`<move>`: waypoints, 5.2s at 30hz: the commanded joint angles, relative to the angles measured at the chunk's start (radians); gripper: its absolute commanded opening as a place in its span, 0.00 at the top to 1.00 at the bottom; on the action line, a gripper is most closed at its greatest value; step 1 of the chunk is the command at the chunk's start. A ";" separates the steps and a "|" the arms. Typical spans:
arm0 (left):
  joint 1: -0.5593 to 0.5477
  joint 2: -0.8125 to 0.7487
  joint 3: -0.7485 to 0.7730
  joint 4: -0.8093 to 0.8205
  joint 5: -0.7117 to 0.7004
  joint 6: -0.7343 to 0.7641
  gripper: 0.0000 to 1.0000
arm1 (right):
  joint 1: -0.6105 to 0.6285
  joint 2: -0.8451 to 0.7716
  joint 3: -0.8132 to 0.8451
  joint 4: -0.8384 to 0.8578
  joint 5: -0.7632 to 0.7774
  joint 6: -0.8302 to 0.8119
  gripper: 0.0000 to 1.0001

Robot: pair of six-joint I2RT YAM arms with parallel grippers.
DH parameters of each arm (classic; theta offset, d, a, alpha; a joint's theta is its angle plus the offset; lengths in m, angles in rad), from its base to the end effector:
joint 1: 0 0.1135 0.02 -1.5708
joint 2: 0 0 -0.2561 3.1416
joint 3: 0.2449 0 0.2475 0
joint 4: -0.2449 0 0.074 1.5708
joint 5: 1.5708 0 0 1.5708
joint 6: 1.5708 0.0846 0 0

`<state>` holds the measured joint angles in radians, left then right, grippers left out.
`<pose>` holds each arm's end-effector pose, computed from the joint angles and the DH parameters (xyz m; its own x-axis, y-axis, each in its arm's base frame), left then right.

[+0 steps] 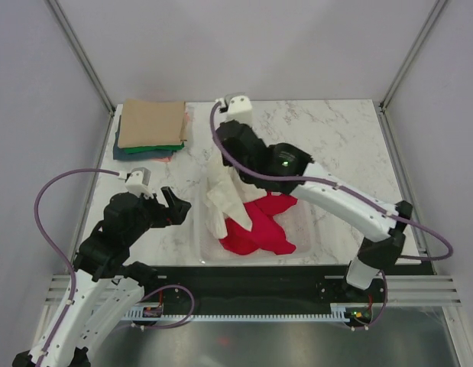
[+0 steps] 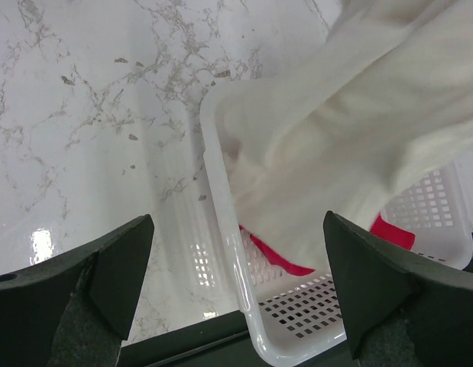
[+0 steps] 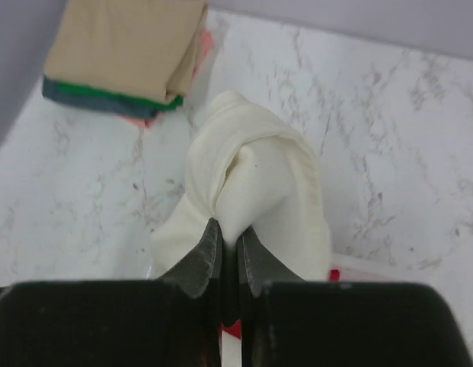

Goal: Fold and stack the t-shirts
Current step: Grab the tshirt from the pile, then move the tshirt to the center of the board

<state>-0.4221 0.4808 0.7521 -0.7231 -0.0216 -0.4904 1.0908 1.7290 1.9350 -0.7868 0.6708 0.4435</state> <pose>0.1384 -0.0601 0.2849 -0.5359 -0.2755 -0.7981 0.1581 0.8958 -0.4154 0.2315 0.3308 0.3973 -0.4240 -0.0866 -0.9015 -0.3021 0.9519 0.0507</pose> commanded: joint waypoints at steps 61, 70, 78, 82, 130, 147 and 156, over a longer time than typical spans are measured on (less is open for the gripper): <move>0.002 0.022 -0.010 0.056 0.015 0.039 0.02 | -0.782 -0.207 -0.964 0.446 -0.662 -0.054 1.00; 0.003 0.024 -0.008 0.057 0.038 0.039 0.02 | -1.155 -0.215 -0.918 0.386 -0.538 0.175 1.00; 0.002 0.024 -0.011 0.063 0.063 0.047 0.02 | -1.396 -0.198 -0.897 0.405 -0.429 0.369 1.00; 0.002 0.024 -0.013 0.068 0.078 0.049 0.01 | -1.471 -0.112 -0.817 0.405 -0.373 0.454 1.00; 0.003 0.033 -0.014 0.077 0.100 0.055 0.02 | -1.542 -0.705 -1.022 0.160 -0.225 0.311 0.02; -0.004 0.061 -0.017 0.080 0.120 0.055 0.02 | -1.655 -0.589 -1.326 0.279 -0.396 0.268 0.06; -0.004 0.081 -0.014 0.082 0.126 0.058 0.02 | -1.464 -0.724 -1.412 0.313 -0.563 0.383 1.00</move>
<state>-0.4232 0.5491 0.7353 -0.6777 0.0864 -0.4759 -0.4908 1.0477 0.5240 -0.5053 0.2276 0.7334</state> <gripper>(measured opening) 0.982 0.033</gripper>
